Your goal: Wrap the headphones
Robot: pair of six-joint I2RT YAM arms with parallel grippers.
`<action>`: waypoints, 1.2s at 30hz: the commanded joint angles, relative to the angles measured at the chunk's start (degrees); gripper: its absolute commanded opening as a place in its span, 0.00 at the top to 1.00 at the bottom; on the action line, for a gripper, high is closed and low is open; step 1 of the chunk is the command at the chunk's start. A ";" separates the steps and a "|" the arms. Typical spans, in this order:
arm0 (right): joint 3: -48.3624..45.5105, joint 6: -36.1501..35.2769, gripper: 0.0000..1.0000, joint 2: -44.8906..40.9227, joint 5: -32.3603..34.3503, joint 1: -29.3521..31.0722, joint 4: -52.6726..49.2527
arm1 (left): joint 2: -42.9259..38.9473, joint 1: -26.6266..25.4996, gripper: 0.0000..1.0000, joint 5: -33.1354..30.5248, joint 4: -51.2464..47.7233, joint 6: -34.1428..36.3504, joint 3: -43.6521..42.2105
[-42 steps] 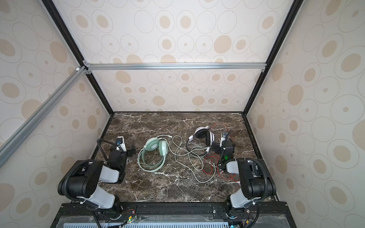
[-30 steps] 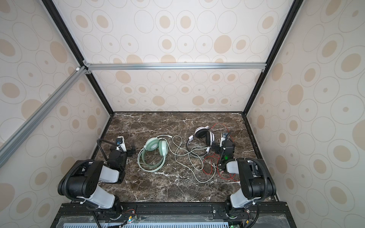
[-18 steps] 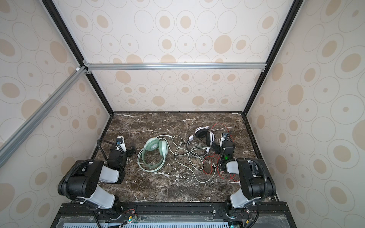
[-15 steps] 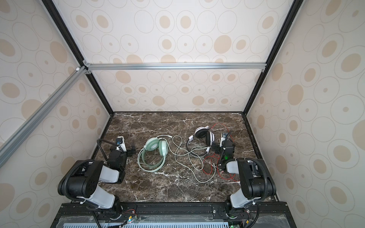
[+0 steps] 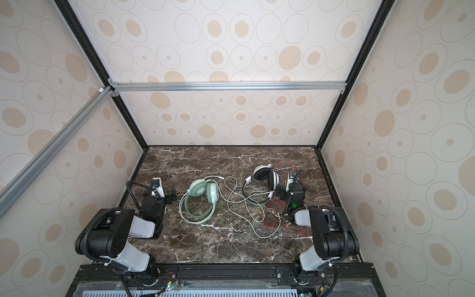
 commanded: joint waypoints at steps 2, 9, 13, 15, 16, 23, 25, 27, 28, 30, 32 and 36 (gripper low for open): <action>-0.60 -0.67 0.00 0.13 -0.41 -0.24 1.48 | 0.22 0.06 0.02 0.53 2.08 -0.12 0.52; -0.89 -0.78 0.00 0.08 -0.36 -0.26 1.76 | 0.22 -0.01 0.02 0.57 2.17 0.11 0.47; -0.86 -0.77 0.00 0.03 -0.36 -0.18 1.67 | 0.31 0.07 0.02 0.61 1.83 -0.01 0.65; -0.75 -0.78 0.00 0.02 -0.36 -0.27 1.69 | 0.32 0.06 0.02 0.61 1.73 -0.01 0.69; -0.70 -0.78 0.00 0.13 -0.37 -0.20 1.67 | 0.28 0.04 0.02 0.61 1.73 0.01 0.69; -0.75 -1.42 0.00 -0.81 -1.21 -0.21 2.11 | -2.34 0.07 0.02 0.41 -0.41 -0.28 0.63; 2.25 -1.76 0.00 -3.49 -2.14 -0.12 -5.96 | -5.95 0.00 0.02 0.19 -7.31 -0.52 2.35; 5.57 -1.81 0.00 -6.28 -3.33 -0.02 -15.91 | -9.82 0.07 0.02 -0.42 -16.61 -2.71 4.87; 6.28 -1.89 0.00 -7.21 -3.00 0.30 -18.41 | -11.61 0.06 0.02 0.50 -18.59 -2.65 5.03; 7.11 -2.17 0.00 -9.87 -0.78 1.51 -22.81 | -16.65 -0.07 0.02 0.94 -23.88 -4.27 5.07; 8.58 -0.36 0.00 -12.63 2.92 3.06 -27.93 | -22.62 -0.04 0.02 -1.85 -31.33 -9.21 5.61; 17.53 8.43 0.00 -15.66 7.29 6.13 -46.62 | -31.18 -0.38 0.02 -2.27 -52.71 -22.39 12.15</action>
